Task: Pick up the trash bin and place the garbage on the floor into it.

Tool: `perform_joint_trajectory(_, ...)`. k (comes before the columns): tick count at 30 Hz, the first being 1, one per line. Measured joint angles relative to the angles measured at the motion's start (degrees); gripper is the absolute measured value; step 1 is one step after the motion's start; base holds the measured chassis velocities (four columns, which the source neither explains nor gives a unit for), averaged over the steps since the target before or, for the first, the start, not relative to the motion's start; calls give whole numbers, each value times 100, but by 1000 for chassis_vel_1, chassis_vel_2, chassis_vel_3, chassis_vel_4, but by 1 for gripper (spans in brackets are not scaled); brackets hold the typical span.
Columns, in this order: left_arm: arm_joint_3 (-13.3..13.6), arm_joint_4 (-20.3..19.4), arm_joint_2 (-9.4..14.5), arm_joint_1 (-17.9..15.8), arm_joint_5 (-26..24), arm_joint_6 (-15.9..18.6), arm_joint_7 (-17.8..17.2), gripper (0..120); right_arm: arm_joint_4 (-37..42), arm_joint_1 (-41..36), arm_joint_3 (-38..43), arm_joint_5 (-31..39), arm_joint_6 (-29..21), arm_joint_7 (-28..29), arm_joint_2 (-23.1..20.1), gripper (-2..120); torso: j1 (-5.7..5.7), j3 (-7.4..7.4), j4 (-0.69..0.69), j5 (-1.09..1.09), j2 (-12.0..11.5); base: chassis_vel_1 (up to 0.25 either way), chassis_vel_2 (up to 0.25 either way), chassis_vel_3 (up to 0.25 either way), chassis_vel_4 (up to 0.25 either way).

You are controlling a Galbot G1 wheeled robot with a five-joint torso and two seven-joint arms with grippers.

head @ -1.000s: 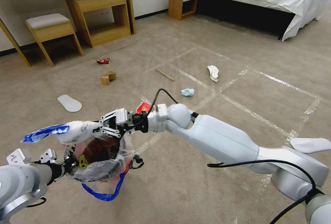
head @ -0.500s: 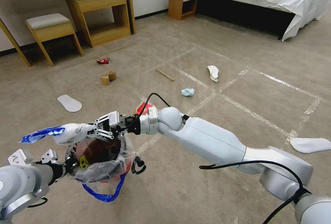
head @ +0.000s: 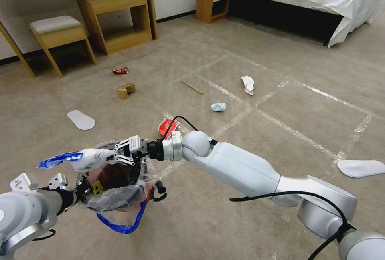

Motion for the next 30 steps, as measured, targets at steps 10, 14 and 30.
perform_joint_trajectory(10,0,-11,-2,1,-3,0,9,0,-74,-108,-83,-79,-9,59,59,0,0,0,0,0,0,0,0,0,0)
perform_joint_trajectory(14,-11,-16,5,3,-8,0,13,0,-88,-115,-115,-153,-9,126,65,0,0,0,0,0,0,0,0,0,0)
perform_joint_trajectory(30,-46,-48,2,-11,-41,0,14,0,-174,-61,-296,-216,-24,160,167,58,0,0,0,0,0,0,0,0,0)
